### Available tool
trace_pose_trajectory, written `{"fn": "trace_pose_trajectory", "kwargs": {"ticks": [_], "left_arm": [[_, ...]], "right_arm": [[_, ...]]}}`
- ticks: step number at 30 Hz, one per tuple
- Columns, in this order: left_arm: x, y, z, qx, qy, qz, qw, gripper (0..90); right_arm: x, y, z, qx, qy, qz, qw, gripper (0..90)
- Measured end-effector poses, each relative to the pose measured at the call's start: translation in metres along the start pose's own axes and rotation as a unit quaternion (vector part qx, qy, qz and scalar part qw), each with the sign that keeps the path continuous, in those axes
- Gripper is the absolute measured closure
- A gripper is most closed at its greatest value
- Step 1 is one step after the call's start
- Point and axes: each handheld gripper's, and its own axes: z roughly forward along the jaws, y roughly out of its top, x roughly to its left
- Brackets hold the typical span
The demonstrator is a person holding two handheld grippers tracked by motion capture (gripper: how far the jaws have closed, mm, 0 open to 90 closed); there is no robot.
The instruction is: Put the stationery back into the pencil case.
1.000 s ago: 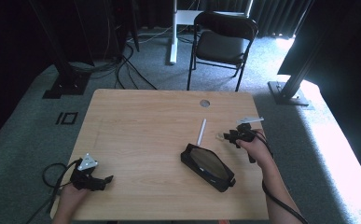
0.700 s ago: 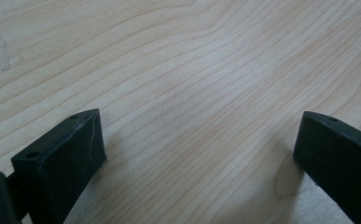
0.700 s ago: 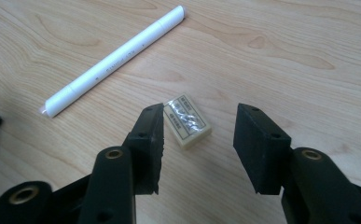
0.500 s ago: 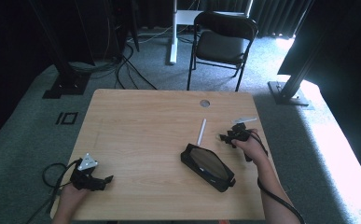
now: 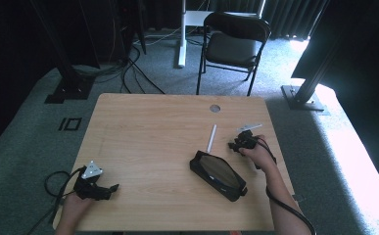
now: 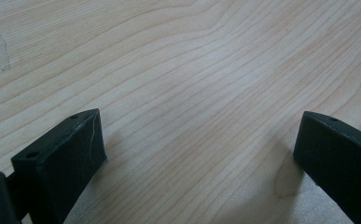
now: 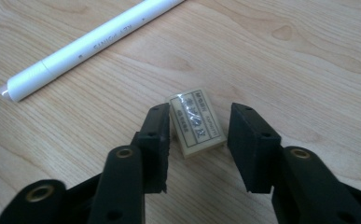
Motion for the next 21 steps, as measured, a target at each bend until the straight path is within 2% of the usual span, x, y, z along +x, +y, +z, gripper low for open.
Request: {"fn": "trace_pose_trajectory", "kwargs": {"ticks": [4,10,17,21], "left_arm": [[0.0,0.0,0.0,0.0,0.0,0.0,1.0,2.2],[0.0,0.0,0.0,0.0,0.0,0.0,1.0,2.2],[0.0,0.0,0.0,0.0,0.0,0.0,1.0,2.2],[0.0,0.0,0.0,0.0,0.0,0.0,1.0,2.2]], "right_arm": [[0.003,-0.001,0.0,-0.004,-0.009,-0.003,0.9999,67.3],[0.006,-0.003,0.001,-0.015,-0.016,0.013,0.9997,68.0],[0.008,-0.003,-0.003,-0.009,0.0,0.026,0.9996,68.3],[0.006,-0.001,-0.012,-0.013,0.002,0.032,0.9994,68.4]]}}
